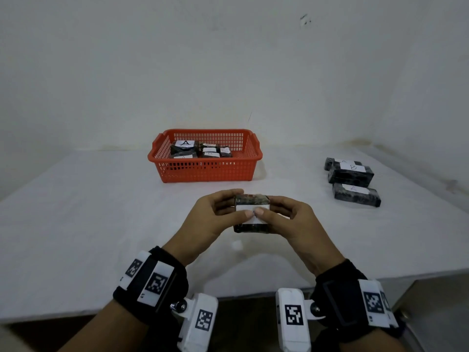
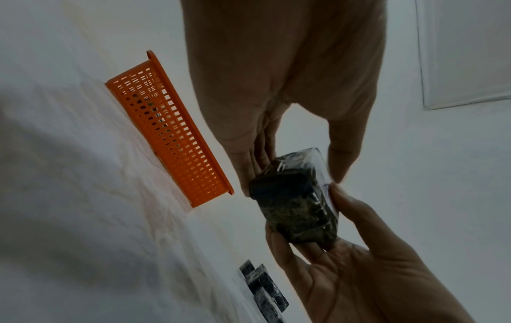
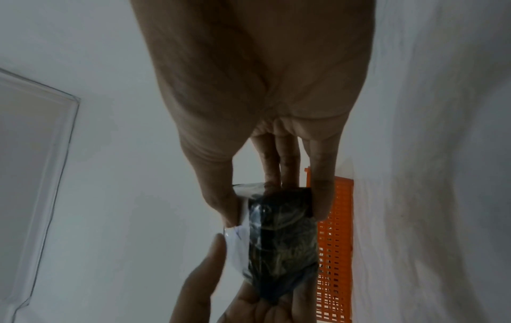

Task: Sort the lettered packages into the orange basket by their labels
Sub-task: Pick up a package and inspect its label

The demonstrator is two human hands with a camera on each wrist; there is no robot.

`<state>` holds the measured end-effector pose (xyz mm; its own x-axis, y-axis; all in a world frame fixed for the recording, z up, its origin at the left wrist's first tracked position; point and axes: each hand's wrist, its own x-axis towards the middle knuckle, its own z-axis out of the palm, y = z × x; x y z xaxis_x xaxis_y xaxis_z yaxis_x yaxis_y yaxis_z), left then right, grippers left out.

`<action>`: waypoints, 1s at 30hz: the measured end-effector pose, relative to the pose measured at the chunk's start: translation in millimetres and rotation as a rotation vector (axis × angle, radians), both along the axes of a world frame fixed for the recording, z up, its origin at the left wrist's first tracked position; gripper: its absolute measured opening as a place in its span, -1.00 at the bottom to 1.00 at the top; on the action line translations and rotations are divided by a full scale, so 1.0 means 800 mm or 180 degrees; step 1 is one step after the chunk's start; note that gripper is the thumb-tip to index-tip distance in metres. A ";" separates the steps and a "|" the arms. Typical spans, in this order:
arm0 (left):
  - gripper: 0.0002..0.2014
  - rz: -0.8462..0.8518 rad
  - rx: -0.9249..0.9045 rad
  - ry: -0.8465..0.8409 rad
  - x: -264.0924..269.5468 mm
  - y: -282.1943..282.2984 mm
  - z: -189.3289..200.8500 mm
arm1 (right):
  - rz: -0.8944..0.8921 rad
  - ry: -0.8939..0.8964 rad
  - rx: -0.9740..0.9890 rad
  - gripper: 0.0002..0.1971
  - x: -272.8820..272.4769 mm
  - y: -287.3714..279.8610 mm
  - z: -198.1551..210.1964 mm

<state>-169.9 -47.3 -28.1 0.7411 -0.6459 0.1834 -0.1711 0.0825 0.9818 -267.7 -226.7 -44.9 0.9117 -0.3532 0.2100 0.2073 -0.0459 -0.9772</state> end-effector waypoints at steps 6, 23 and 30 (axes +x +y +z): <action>-0.52 0.0015 -0.0036 -0.0457 0.005 0.001 0.002 | 0.0254 0.0250 0.0462 -0.52 -0.004 0.001 0.003; -0.75 0.0070 0.0341 -0.0293 0.001 0.002 -0.007 | 0.0159 0.0161 0.0341 -0.50 0.001 0.005 -0.002; -0.79 0.0140 0.0147 -0.0059 0.001 0.004 -0.005 | 0.0272 0.0185 0.0327 -0.45 0.000 0.006 -0.010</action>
<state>-169.3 -44.4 -32.2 0.7656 -0.6209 0.1682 -0.1918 0.0292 0.9810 -267.4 -221.9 -52.8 0.9489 -0.2907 0.1226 0.1491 0.0705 -0.9863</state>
